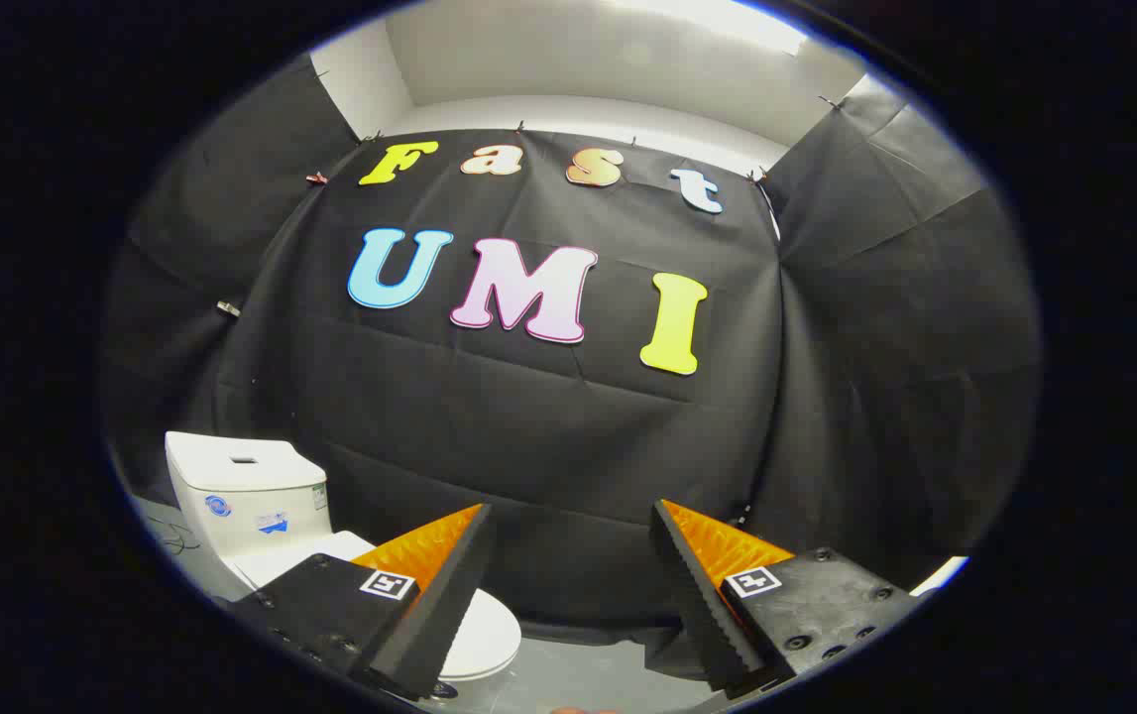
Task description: Open the toilet lid.
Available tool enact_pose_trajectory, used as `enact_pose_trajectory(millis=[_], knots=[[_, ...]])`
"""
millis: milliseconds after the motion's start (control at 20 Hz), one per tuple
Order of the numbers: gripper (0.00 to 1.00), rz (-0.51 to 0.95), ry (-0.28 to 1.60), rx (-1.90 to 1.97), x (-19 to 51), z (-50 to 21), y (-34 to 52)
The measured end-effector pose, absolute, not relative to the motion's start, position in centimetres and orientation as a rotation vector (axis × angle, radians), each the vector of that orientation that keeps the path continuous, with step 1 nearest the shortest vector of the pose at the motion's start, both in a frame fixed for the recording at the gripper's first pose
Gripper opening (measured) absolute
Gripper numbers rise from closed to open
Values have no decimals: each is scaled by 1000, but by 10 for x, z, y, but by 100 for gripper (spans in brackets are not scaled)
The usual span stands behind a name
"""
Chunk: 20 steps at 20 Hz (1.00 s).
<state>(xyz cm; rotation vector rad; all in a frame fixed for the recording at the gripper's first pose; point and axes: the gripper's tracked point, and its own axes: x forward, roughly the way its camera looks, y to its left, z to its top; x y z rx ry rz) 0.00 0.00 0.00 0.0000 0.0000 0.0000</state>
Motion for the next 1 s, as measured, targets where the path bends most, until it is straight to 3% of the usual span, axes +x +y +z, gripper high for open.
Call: enact_pose_trajectory(millis=[1000], knots=[[97, -26, 50, 47, 6, -11, -6]])
